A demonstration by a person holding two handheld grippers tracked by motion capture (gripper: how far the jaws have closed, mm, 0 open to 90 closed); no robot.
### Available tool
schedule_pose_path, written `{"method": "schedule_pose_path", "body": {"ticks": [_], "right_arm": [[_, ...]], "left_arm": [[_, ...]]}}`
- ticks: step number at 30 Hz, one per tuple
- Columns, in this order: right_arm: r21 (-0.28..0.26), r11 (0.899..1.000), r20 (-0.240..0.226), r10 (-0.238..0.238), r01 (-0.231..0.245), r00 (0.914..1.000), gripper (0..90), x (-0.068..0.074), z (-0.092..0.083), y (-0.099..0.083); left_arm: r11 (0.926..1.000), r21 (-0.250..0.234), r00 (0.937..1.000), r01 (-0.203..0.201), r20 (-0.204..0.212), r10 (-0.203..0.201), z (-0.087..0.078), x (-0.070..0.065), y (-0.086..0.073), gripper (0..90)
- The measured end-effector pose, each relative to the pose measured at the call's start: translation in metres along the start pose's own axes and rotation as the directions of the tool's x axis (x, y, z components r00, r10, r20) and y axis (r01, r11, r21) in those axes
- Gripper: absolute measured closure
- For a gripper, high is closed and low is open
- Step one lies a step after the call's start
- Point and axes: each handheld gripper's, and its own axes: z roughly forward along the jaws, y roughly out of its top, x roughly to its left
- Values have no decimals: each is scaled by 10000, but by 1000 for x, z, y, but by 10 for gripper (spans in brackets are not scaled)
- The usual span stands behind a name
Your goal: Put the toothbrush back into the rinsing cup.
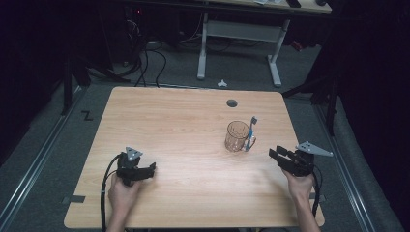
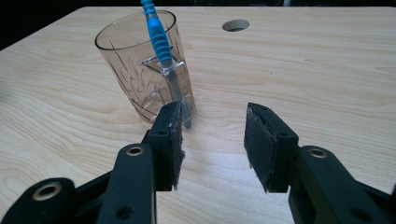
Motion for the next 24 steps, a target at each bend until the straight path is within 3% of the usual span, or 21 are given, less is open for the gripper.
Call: {"method": "schedule_pose_path", "body": {"ticks": [24], "right_arm": [[586,9982,367,90,-112,9993,589,-3,8,-20]], "left_arm": [[10000,-7,10000,5,-7,-5,0,0,0,171]]}}
